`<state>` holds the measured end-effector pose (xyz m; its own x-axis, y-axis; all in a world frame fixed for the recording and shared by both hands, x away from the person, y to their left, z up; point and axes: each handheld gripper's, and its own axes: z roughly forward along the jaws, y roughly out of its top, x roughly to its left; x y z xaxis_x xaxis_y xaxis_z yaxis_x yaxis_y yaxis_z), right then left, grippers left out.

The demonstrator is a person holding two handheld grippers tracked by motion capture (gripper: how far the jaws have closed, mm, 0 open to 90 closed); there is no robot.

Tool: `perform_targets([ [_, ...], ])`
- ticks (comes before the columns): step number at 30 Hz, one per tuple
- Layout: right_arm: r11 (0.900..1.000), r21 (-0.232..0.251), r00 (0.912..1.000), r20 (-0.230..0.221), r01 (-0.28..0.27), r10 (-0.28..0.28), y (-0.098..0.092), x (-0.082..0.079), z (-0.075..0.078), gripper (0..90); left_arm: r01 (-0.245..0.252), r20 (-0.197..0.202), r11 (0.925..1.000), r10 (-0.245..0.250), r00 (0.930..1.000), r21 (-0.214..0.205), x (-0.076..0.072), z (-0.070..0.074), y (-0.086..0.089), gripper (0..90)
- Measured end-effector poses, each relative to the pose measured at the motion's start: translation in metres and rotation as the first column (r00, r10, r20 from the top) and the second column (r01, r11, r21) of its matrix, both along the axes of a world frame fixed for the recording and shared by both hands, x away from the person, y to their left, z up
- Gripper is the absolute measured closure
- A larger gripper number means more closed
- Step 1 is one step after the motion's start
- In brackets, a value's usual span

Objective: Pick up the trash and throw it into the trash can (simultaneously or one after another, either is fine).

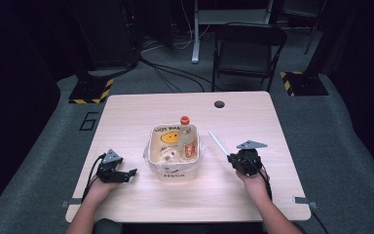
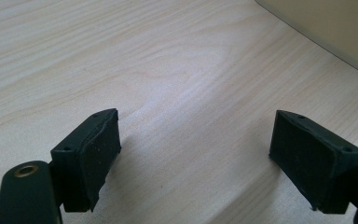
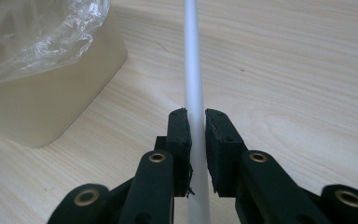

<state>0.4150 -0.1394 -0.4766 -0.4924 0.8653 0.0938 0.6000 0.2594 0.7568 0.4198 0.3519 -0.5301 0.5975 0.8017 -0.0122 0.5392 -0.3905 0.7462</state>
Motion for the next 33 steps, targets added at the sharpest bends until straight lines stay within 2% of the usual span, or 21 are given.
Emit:
perform_targets([
  [8,0.9999,-0.003,0.9999,0.012,-0.011,0.011,-0.007,0.000,0.015,79.7,0.002,0.002,1.0000,-0.002,1.0000,0.004,0.000,0.000,0.000,16.1],
  [18,0.9981,-0.027,0.9983,0.018,-0.056,0.056,-0.009,-0.001,0.035,79.7,0.000,0.000,1.0000,0.000,1.0000,0.000,0.000,0.000,0.000,16.0],
  [22,0.9982,-0.011,0.9981,0.018,-0.058,0.058,-0.009,-0.002,0.041,79.7,-0.001,0.000,1.0000,0.001,1.0000,-0.001,0.000,0.000,0.000,16.1],
  [33,0.9952,-0.018,0.9938,0.054,-0.096,0.097,-0.011,-0.009,0.064,79.8,0.000,0.000,1.0000,0.000,1.0000,-0.001,0.000,0.000,0.000,16.1],
])
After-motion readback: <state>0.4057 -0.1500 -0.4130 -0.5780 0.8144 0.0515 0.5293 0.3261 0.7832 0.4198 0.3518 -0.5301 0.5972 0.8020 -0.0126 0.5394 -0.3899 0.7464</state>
